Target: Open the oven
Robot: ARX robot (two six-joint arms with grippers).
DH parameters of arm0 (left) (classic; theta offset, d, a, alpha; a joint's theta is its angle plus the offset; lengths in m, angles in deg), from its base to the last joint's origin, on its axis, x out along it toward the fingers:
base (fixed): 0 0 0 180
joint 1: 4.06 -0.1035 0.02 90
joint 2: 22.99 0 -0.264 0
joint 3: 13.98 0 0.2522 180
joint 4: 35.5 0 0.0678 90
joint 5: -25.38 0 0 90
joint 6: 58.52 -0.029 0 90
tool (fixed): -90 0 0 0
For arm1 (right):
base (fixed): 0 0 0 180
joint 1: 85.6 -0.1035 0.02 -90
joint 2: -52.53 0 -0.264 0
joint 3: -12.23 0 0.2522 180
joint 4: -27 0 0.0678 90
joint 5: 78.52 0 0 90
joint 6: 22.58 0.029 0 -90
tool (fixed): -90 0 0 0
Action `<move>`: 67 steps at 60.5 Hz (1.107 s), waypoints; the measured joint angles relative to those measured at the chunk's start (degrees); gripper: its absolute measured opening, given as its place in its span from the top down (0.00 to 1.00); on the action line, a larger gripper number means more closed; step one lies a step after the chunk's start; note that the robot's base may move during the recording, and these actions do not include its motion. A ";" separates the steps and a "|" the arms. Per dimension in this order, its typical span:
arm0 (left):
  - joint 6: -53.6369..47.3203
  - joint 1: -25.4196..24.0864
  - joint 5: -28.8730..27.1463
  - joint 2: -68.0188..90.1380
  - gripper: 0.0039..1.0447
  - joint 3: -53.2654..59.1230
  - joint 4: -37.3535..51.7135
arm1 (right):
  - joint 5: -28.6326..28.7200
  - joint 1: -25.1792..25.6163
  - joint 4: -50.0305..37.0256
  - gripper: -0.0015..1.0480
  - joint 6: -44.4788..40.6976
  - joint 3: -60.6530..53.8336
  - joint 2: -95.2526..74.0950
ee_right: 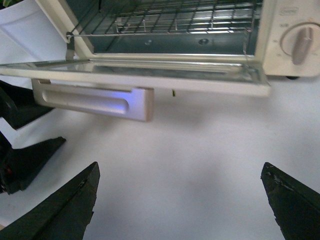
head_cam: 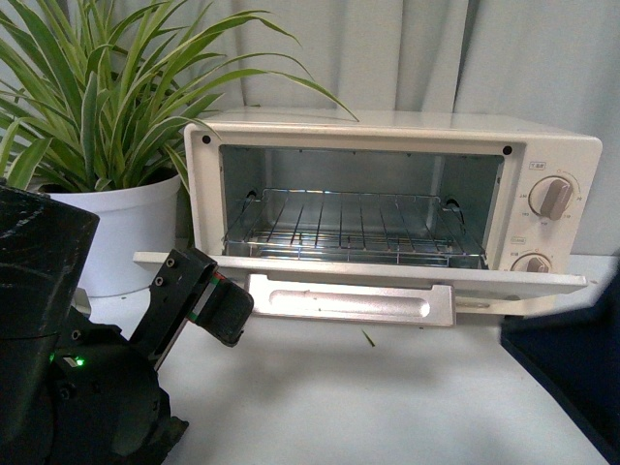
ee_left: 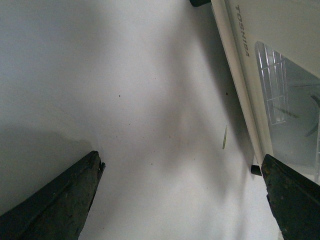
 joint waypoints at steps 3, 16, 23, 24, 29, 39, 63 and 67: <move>-0.09 -0.13 -0.09 -0.20 0.06 0.17 -0.11 | -0.68 0.66 0.35 0.09 0.00 -2.51 3.06; -4.96 0.26 -3.37 -0.92 0.06 0.13 -3.06 | -1.77 5.66 5.42 0.09 -1.22 -11.72 19.37; -11.78 1.40 -6.86 -1.14 0.06 -0.35 -5.81 | -0.15 7.96 8.24 0.09 -2.71 -13.40 24.85; -13.20 1.66 -7.39 -1.14 0.06 -0.48 -6.23 | 0.15 8.35 8.72 0.09 -3.04 -13.62 25.64; -18.99 2.93 -10.45 -0.94 0.06 -0.79 -7.37 | 1.38 9.75 10.27 0.09 -3.93 -14.84 28.35; -32.17 5.55 -16.04 0.46 0.06 -0.87 -7.76 | 3.39 12.44 10.99 0.09 -5.14 -17.27 30.53; -58.16 8.70 -23.58 1.73 0.06 0.66 -3.67 | 4.70 13.64 9.77 0.09 -4.83 -19.04 31.63; -62.29 9.29 -23.76 0.13 0.06 2.45 -0.94 | 4.81 13.66 9.81 0.09 -4.59 -19.04 31.93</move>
